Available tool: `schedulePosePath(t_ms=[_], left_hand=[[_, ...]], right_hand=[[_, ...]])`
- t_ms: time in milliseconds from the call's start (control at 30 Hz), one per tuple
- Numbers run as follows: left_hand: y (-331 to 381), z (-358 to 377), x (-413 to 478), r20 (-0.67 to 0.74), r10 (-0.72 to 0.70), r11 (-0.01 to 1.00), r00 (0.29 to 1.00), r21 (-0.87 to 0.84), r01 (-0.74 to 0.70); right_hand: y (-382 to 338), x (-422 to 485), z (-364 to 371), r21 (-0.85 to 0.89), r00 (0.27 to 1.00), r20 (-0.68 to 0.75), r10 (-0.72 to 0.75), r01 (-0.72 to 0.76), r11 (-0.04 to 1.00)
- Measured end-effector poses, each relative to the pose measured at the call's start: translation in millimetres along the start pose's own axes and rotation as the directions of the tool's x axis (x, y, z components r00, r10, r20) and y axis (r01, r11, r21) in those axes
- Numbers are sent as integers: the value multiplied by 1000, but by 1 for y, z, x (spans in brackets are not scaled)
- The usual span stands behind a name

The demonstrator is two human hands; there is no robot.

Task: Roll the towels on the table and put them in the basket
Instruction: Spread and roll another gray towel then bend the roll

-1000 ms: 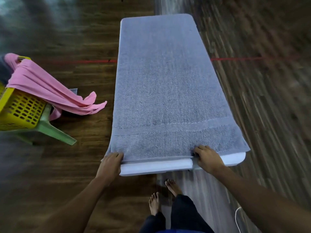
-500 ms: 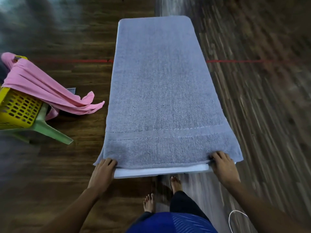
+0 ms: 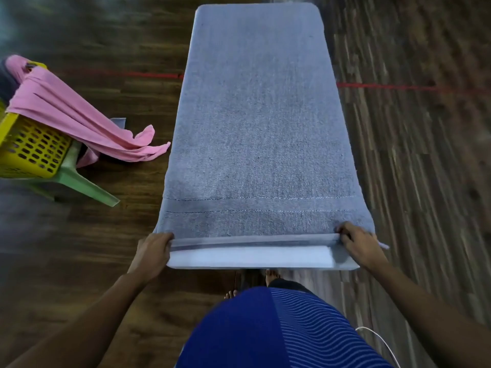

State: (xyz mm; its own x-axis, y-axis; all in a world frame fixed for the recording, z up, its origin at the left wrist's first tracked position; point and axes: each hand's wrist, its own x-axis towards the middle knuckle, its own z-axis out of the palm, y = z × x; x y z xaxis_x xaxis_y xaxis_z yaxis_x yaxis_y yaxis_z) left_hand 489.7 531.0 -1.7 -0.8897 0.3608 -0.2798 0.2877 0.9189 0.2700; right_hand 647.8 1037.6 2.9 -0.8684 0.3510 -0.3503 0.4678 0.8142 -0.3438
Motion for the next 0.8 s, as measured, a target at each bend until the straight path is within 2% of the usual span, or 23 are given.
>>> schedulePosePath(t_ms=[100, 200, 267, 300, 400, 467, 567, 667, 800], left_hand=[[12, -2, 8, -1, -83, 995, 997, 49, 83], [23, 0, 4, -119, -107, 972, 987, 197, 129], [31, 1, 4, -157, -139, 958, 978, 228, 173], [33, 4, 2, -154, -147, 965, 977, 197, 176], [33, 16, -1, -151, -115, 993, 982, -45, 109], [30, 20, -6, -161, -66, 993, 985, -111, 48], [23, 22, -17, -146, 11, 997, 989, -72, -22], [15, 19, -24, -148, 105, 994, 984, 1, -106], [9, 15, -20, -127, 117, 992, 985, 53, -111]], right_hand=[[-2, 11, -6, -65, 999, 11, 53, -53, 997], [4, 3, -2, -228, 981, -192, 29, -73, 971], [13, -7, 0, -241, 958, -286, -22, -49, 969], [19, -12, 2, -218, 956, -288, -54, -10, 976], [28, -21, 11, -99, 963, -245, -114, 92, 991], [26, -22, 18, -96, 967, -217, -136, 118, 988], [16, -23, 23, -144, 976, -173, -129, 104, 984], [8, -28, 26, -178, 977, -189, -102, 69, 982], [6, -29, 32, -230, 979, -188, -77, 33, 973]])
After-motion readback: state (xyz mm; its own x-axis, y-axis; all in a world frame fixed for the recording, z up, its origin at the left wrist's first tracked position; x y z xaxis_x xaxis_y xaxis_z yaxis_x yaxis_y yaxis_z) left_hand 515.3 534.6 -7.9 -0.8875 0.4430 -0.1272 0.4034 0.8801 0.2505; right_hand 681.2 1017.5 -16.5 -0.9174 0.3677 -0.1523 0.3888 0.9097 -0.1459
